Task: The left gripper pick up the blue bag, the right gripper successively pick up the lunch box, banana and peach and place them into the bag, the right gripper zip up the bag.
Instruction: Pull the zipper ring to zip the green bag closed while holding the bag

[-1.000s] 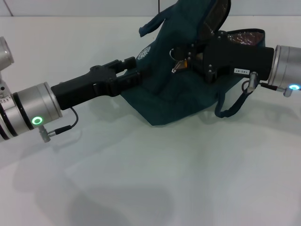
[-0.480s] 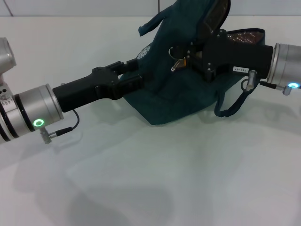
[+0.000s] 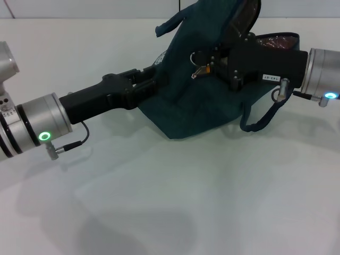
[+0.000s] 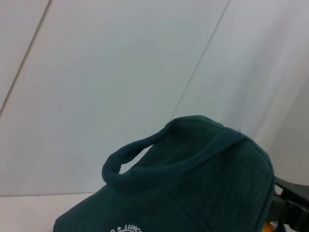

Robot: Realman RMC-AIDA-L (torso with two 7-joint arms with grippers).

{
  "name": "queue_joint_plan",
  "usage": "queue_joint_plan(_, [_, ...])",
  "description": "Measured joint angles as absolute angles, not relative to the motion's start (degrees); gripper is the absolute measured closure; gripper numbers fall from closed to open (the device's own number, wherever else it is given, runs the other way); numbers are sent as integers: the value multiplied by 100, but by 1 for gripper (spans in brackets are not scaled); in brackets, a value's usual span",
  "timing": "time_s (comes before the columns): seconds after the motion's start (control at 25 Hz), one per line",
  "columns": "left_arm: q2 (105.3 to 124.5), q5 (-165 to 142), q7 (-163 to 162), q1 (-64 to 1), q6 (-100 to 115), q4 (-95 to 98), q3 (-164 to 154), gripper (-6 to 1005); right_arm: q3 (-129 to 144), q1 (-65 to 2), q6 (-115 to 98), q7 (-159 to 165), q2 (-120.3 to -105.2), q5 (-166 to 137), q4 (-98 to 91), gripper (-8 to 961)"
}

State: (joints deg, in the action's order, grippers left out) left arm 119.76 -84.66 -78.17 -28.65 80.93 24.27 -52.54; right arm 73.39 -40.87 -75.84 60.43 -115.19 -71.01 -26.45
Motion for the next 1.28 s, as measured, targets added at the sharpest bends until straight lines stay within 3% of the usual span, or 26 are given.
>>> queue_joint_plan(0.16, [11979, -8480, -7770, -2967, 8085, 2271, -5257, 394, 7339, -4087, -7584, 6048, -11520, -7101, -2645, 934])
queue_joint_plan(0.48, [11986, -8451, -7685, -3015, 8069, 2161, -5247, 799, 7337, -4105, -7585, 6051, -11515, -7101, -2650, 934])
queue_joint_plan(1.28, [11982, -8150, -7729, -3003, 8068, 1820, -5233, 910, 7282, -3885, -7717, 6376, -11434, -7036, -3246, 934])
